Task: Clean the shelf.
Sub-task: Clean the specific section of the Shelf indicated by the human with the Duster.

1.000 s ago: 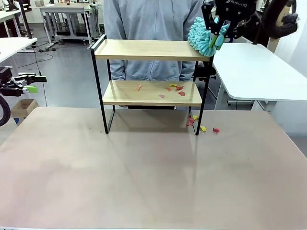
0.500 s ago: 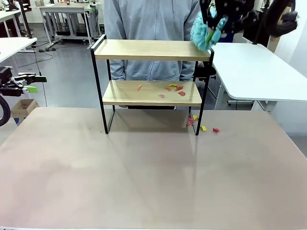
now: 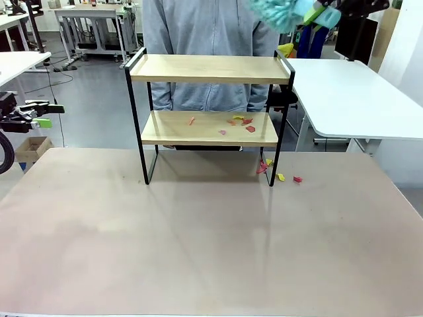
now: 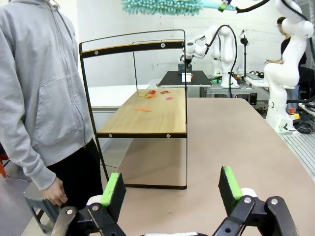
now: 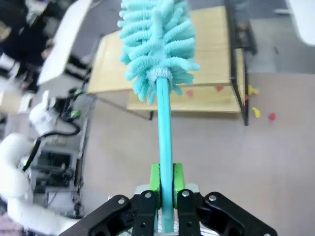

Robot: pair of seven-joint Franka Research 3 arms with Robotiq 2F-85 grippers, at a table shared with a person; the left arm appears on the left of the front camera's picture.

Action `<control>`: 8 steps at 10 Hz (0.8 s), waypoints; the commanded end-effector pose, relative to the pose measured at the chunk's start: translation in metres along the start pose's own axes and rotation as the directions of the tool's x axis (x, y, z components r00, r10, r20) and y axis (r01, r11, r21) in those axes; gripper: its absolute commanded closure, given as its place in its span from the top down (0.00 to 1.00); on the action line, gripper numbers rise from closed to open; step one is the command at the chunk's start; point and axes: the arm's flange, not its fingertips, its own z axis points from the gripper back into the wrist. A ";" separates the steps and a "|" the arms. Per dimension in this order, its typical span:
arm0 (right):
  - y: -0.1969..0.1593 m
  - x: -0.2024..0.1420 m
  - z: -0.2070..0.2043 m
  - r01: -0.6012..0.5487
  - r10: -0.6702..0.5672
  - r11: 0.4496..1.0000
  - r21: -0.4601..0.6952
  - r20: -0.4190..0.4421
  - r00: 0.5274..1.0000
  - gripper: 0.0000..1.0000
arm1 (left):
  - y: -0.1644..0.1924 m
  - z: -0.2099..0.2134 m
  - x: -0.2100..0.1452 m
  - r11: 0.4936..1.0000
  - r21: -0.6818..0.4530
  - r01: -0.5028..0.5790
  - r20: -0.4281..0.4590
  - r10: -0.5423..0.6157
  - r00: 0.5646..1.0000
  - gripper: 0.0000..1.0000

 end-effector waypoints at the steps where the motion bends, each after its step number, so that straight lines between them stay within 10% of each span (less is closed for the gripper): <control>1: -0.013 -0.015 -0.001 -0.157 0.182 0.969 0.190 -0.121 0.976 0.13 | -0.001 0.000 0.003 1.000 0.001 0.007 0.001 -0.007 1.000 1.00; 8: -0.014 -0.077 -0.038 -0.640 0.705 0.707 0.301 -0.382 0.598 0.13 | -0.001 0.000 0.003 1.000 0.001 0.007 0.001 -0.007 1.000 1.00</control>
